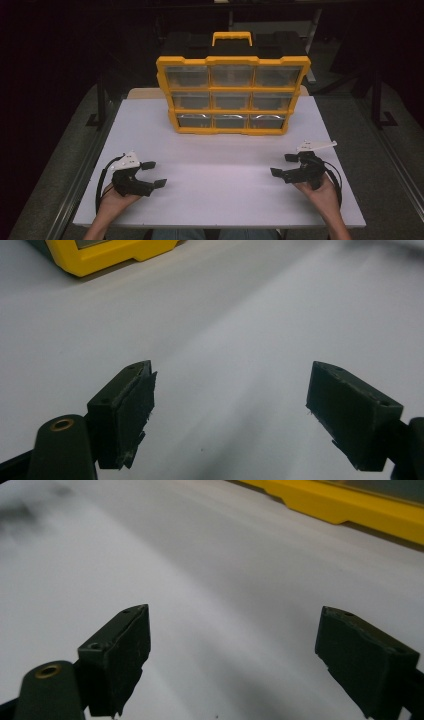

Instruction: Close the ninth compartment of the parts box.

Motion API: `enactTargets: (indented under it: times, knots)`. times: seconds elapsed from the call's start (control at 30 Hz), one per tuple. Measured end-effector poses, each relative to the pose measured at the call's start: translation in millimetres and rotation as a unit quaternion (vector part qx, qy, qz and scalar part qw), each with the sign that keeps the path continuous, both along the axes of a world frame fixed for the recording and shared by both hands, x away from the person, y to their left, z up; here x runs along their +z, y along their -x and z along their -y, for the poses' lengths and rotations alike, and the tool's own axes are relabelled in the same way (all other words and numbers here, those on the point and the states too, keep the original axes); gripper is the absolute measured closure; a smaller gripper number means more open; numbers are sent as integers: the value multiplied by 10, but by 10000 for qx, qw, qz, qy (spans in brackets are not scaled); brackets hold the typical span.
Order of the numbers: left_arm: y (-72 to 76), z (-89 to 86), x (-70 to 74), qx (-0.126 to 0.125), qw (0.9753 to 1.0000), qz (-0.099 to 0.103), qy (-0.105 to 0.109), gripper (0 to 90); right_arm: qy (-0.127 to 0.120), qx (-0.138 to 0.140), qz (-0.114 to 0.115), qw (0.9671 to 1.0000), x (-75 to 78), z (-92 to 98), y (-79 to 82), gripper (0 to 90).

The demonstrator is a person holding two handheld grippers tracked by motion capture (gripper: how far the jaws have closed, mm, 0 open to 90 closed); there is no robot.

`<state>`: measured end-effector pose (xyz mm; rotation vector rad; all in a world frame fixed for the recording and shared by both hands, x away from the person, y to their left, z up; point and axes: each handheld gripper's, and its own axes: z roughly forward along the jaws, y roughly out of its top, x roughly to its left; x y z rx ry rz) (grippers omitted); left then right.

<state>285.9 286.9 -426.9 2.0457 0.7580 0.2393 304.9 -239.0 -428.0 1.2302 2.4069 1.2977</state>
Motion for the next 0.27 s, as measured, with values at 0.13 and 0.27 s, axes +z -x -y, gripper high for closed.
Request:
enactTargets:
  times: [0.13, 0.27]
  knots:
    - [15, 10, -4, -8, 10000, 3, 9, 189, -30, 25, -10, 10000, 1, 0, 35, 137]
    - [17, 21, -11, -10, 10000, -24, -12, 189, -74, 54, 49, 9999, 21, 15, 55, 137]
